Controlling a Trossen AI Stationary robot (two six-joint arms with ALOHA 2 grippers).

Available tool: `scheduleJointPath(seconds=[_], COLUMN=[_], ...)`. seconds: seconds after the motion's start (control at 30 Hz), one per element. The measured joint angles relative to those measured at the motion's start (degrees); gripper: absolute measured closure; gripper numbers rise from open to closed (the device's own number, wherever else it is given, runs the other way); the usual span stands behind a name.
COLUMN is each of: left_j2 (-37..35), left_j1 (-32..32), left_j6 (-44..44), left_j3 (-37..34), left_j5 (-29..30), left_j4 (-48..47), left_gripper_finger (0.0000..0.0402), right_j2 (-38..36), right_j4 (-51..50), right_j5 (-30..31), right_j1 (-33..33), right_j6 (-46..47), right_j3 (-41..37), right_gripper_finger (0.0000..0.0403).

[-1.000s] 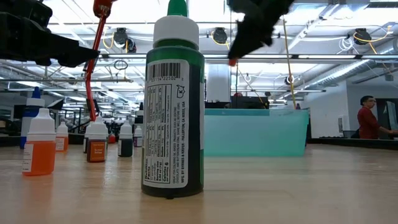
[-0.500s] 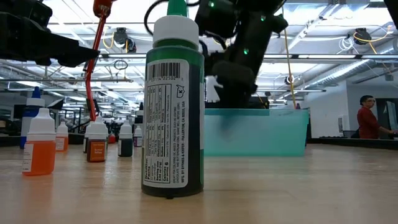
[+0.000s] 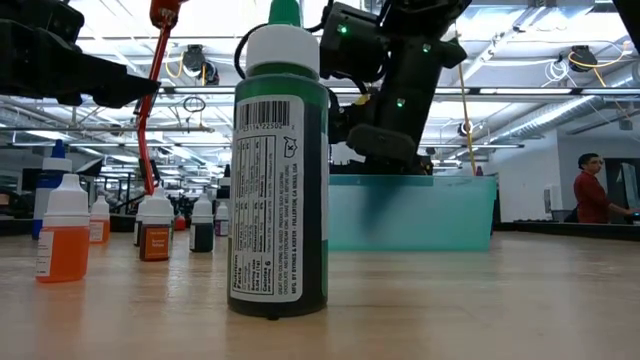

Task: Pick & Place food coloring
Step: Put the small orange food coloring bottle into the blue bin, then put the small blue food coloring bottle into the blue bin

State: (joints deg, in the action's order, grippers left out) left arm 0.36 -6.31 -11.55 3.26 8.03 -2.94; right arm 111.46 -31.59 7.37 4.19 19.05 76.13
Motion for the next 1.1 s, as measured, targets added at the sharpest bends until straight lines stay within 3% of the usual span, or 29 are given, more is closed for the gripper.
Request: scheduleJointPath(seconds=[0.2, 0.53, 0.67, 0.87, 1.1], left_j2=[0.00, 0.00, 0.00, 0.00, 0.00], left_j1=[0.00, 0.00, 0.00, 0.00, 0.00], left_j6=[0.00, 0.00, 0.00, 0.00, 0.00], left_j3=[0.01, -0.01, -0.01, 0.01, -0.01], left_j5=[0.00, 0.02, 0.00, 0.00, 0.00], left_j4=[0.00, 0.02, 0.02, 0.02, 0.02], left_gripper_finger=[0.0037, 0.0037, 0.0036, 0.0037, 0.0036], right_j2=[-0.64, -9.03, -13.85, -21.16, -25.90], right_j4=[0.27, -0.69, -3.70, -11.70, -17.91], right_j5=[0.01, 0.59, 6.13, 22.62, 23.97], right_j1=[-0.04, -0.07, -0.05, -2.52, -13.79], right_j6=[0.02, -0.20, -3.23, -5.63, -5.05], right_j3=[-0.02, -0.02, 0.01, 0.01, 0.01], right_gripper_finger=[0.0256, 0.0265, 0.0266, 0.0256, 0.0197])
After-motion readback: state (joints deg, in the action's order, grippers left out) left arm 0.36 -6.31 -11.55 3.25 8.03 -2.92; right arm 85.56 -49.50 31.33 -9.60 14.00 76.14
